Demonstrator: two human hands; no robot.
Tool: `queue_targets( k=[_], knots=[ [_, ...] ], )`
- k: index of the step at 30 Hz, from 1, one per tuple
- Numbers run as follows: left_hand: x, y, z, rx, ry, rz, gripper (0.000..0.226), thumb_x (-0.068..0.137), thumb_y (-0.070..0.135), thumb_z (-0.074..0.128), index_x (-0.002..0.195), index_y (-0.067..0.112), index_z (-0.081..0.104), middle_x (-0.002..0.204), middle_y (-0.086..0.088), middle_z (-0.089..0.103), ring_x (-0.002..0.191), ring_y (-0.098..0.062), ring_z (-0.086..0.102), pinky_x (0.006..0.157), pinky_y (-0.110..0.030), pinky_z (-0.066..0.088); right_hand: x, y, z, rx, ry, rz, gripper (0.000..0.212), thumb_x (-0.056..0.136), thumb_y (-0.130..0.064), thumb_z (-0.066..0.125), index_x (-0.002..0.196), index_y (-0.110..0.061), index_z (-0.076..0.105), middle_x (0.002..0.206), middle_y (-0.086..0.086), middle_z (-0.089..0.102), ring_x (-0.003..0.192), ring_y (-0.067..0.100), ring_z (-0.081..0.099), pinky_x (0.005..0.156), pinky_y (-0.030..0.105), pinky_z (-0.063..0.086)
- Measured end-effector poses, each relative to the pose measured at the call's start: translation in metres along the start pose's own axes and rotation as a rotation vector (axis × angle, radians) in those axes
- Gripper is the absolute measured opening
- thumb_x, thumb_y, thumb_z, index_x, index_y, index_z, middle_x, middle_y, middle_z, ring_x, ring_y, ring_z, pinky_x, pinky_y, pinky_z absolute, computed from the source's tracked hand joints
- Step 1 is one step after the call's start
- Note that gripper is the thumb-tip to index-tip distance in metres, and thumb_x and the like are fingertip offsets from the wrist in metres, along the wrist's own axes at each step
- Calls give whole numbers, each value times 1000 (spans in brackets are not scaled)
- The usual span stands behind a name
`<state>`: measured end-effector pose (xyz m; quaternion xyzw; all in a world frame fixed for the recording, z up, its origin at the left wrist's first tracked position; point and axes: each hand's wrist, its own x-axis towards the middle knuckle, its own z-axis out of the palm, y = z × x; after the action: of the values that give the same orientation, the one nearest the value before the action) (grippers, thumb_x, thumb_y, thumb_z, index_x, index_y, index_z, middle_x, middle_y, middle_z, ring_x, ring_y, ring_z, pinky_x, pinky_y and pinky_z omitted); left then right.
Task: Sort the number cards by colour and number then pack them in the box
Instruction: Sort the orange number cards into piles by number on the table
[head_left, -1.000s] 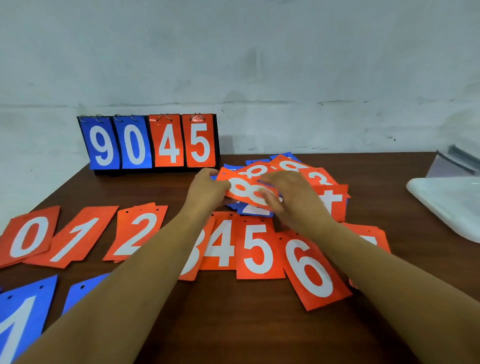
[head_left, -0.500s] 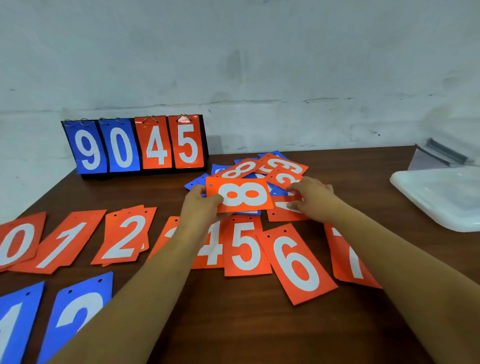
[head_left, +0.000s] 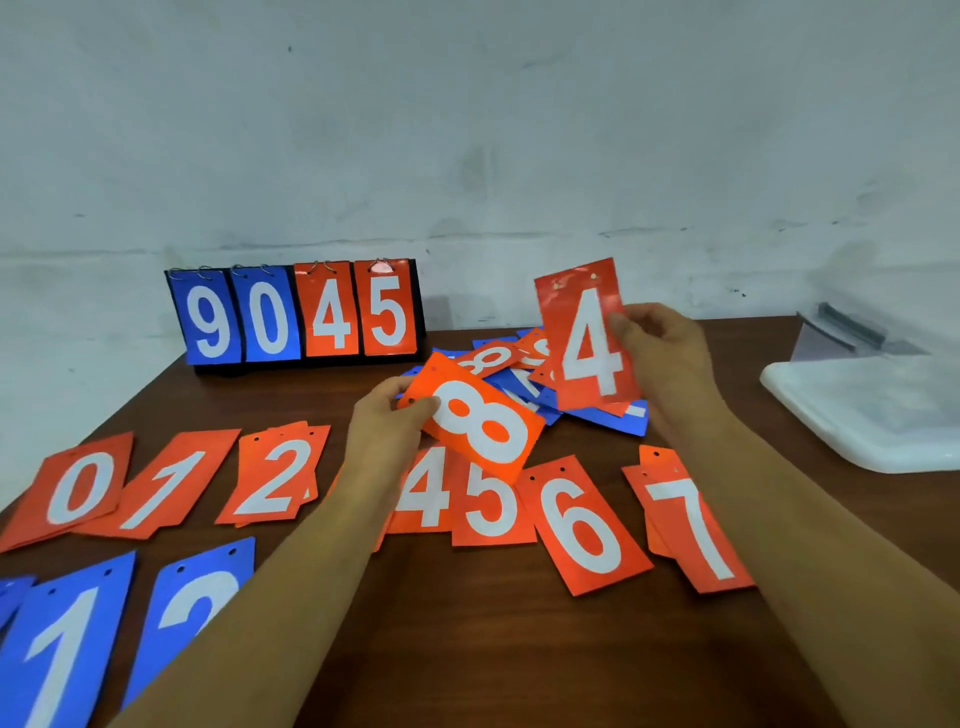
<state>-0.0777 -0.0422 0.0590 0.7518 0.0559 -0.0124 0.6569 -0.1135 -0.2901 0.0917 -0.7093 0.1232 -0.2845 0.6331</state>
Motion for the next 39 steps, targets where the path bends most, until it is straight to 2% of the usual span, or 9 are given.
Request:
queue_targets(
  k=[4,11,15,18,22,27,32,35,39],
  knots=[
    [-27,9,-17,58,-62,30,31,87,29,70,114,25,56,99,4,66,82,-15,70,68,-35,61,-52,-13,10,146,-225,276,10,91,-23,66,95,-16,70,93,6,76,82,22,74,72,36,61],
    [-88,-2,-45,-15,-238,46,26,92,30,64,115,17,62,101,-5,75,93,-20,72,85,-41,58,-133,5,43,-43,-208,388,14,92,-26,63,90,-15,70,97,5,72,90,20,67,83,39,56],
    [-107,-15,-58,59,-245,28,45,83,30,76,123,23,58,111,0,72,97,-16,71,85,-38,58,-164,5,63,-97,-226,384,18,92,-28,64,106,-17,65,103,1,67,93,18,66,68,28,53],
    [-108,-27,-70,168,-168,33,74,68,40,83,132,24,51,122,1,66,104,-19,67,86,-43,58,-177,1,73,-85,-280,398,27,91,-27,66,116,-19,62,110,0,63,95,17,66,73,29,56],
    [-110,-28,-91,175,-97,52,43,83,27,74,122,22,55,119,-2,67,102,-21,67,87,-45,57,-189,-1,86,-55,-416,405,30,86,-23,71,114,-11,66,114,5,68,97,19,68,85,38,58],
    [-111,-29,-120,285,-85,60,36,87,36,69,119,26,54,110,7,65,88,-8,65,65,-21,53,-203,1,104,-136,-474,382,12,86,-21,71,97,-17,68,114,2,66,101,19,66,84,40,59],
    [-102,-32,-149,390,85,-52,60,95,45,53,147,20,36,144,-8,49,119,-29,57,83,-37,51,-188,12,109,-139,-281,366,18,86,-16,66,81,0,62,104,27,66,94,40,66,79,56,55],
    [-94,-37,-161,406,167,-93,50,98,41,49,144,21,41,139,-8,53,111,-25,58,80,-37,50,-164,10,107,-251,-175,311,22,89,-16,65,84,6,65,102,26,66,91,33,66,80,44,54],
    [-85,-41,-161,345,164,-116,45,100,34,47,143,21,41,139,-7,51,94,-16,50,77,-34,45,-137,9,118,-475,-183,217,27,88,-19,71,109,-2,68,120,11,65,114,26,58,91,34,46]
  ],
)
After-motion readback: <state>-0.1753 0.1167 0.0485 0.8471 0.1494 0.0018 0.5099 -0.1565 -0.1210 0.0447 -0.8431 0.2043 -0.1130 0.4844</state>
